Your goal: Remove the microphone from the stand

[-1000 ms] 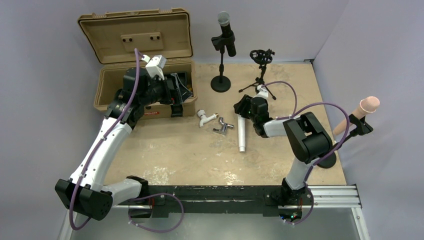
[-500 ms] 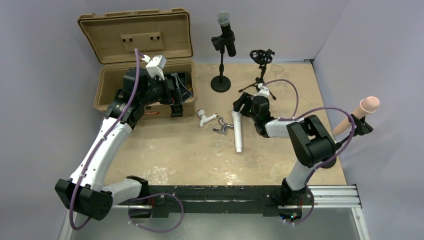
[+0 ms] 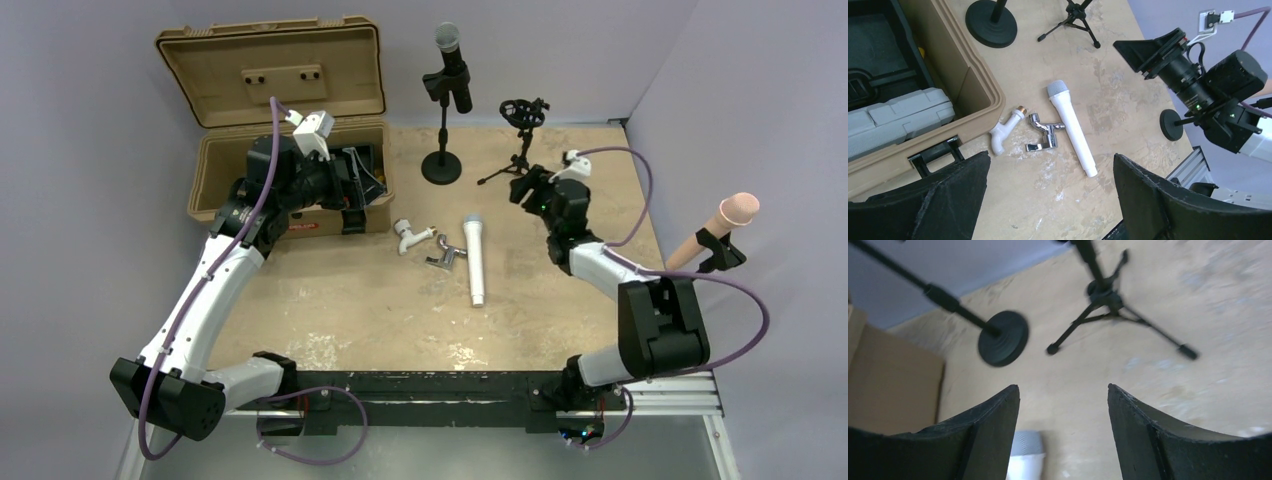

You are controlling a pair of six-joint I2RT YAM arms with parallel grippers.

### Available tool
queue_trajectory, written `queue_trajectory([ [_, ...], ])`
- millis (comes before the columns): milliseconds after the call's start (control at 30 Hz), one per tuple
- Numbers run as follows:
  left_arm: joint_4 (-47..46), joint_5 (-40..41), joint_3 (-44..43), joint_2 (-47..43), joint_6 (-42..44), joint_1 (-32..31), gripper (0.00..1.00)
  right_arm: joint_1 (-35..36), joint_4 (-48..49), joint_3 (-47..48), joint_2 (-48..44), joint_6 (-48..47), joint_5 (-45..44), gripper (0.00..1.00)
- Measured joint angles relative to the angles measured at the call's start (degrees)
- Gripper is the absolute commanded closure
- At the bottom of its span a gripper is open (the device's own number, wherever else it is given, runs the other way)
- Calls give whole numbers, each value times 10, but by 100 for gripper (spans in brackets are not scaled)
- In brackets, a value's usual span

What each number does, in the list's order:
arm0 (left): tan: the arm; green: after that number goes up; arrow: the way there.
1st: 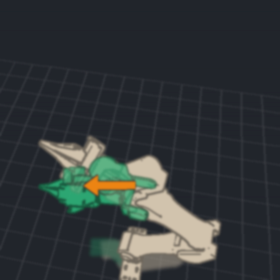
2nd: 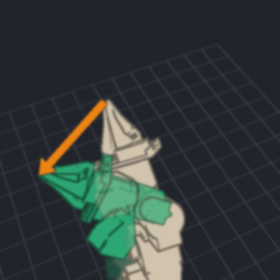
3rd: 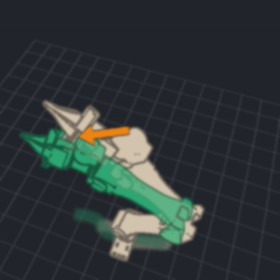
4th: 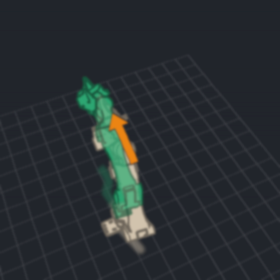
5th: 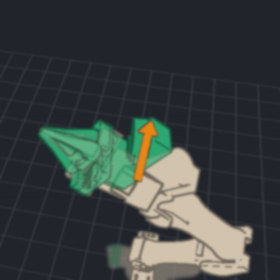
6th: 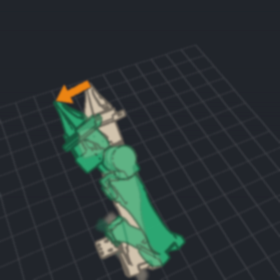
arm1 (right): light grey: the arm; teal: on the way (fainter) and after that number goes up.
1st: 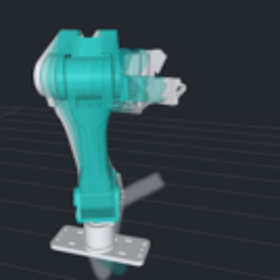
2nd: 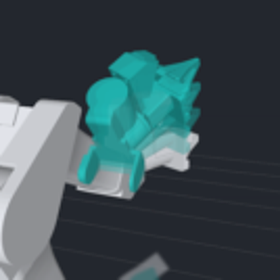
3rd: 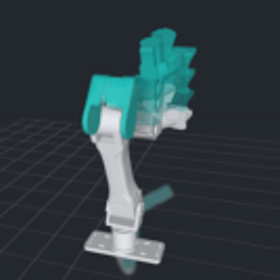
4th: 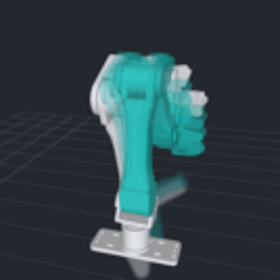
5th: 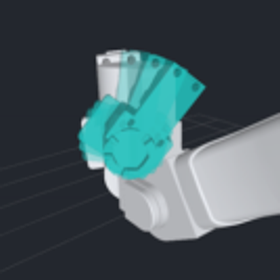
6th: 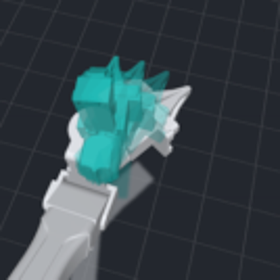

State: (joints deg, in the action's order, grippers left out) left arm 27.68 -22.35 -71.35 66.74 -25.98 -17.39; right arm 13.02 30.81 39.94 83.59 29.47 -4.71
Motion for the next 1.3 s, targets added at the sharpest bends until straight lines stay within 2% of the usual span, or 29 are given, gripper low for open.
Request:
queue_trajectory([
  [167,0,-2,0,0,-4,0,10,-71,-37,30,2,-33,20,39],
  [300,0,-2,0,0,-4,0,10,-85,-52,69,33,-37,60,43],
  [533,0,-6,0,0,-5,-4,10,-104,-55,170,128,-4,151,43],
  [800,0,-10,0,0,-6,-7,10,-105,-58,231,181,9,178,42],
  [967,0,-15,0,0,-10,-7,10,-105,-58,202,145,10,185,40],
  [1167,-2,-20,0,0,-17,-8,10,-104,-86,127,26,-3,207,40],
  [1300,-3,-23,0,1,-20,-8,10,-104,-120,121,-41,-14,209,46],
])
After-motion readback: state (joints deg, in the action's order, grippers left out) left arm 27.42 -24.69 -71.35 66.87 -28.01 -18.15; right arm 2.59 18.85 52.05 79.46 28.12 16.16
